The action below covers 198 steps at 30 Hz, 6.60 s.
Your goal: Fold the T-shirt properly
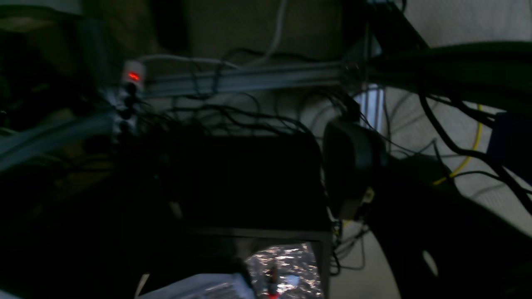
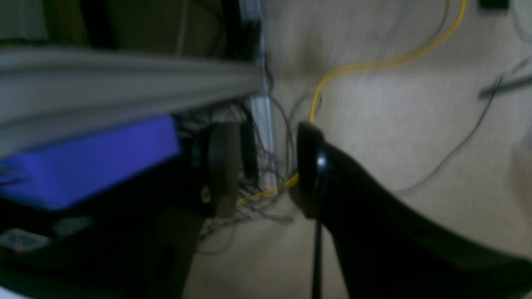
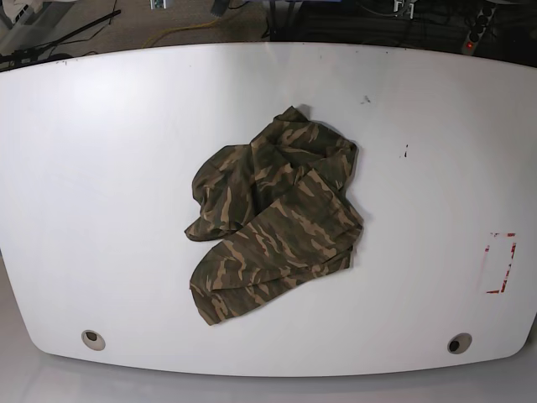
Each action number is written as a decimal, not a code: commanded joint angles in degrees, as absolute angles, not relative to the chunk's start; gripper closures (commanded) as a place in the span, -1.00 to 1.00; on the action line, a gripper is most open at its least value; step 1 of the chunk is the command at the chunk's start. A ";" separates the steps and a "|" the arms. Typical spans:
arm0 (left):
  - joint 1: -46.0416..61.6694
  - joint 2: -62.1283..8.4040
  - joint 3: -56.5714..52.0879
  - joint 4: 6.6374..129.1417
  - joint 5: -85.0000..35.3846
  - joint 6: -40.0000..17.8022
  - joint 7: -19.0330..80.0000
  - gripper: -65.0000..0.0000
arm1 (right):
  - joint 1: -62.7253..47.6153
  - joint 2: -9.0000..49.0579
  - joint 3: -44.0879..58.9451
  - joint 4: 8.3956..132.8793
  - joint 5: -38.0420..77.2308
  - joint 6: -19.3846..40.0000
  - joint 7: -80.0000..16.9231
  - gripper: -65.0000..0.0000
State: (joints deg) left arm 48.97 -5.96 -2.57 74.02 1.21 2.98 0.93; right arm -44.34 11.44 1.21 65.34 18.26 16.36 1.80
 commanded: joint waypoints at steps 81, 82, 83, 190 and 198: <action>37.67 -5.05 -6.46 114.51 1.54 0.22 7.25 -0.67 | 4.88 9.36 13.49 95.60 19.21 23.87 -39.08 -0.15; 37.67 -5.05 -6.46 114.42 1.54 0.22 7.25 -0.67 | 6.81 9.36 13.49 93.14 19.21 23.87 -39.25 -0.15; 37.67 -4.97 -6.46 114.42 1.54 0.22 7.25 -0.67 | 8.66 9.36 13.49 90.86 19.21 23.87 -39.69 -0.15; 7.25 -4.79 9.36 89.71 1.19 -7.78 26.42 -0.66 | 40.40 5.67 13.49 63.87 18.86 21.32 -42.77 1.00; 5.14 -2.95 10.68 86.46 1.54 -7.78 26.51 0.43 | 39.43 5.76 13.49 63.96 18.77 21.41 -42.68 1.00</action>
State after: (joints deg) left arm 5.91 -3.33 10.79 86.52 0.95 -7.94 26.00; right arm 37.06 5.56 13.45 62.61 18.04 20.99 -44.21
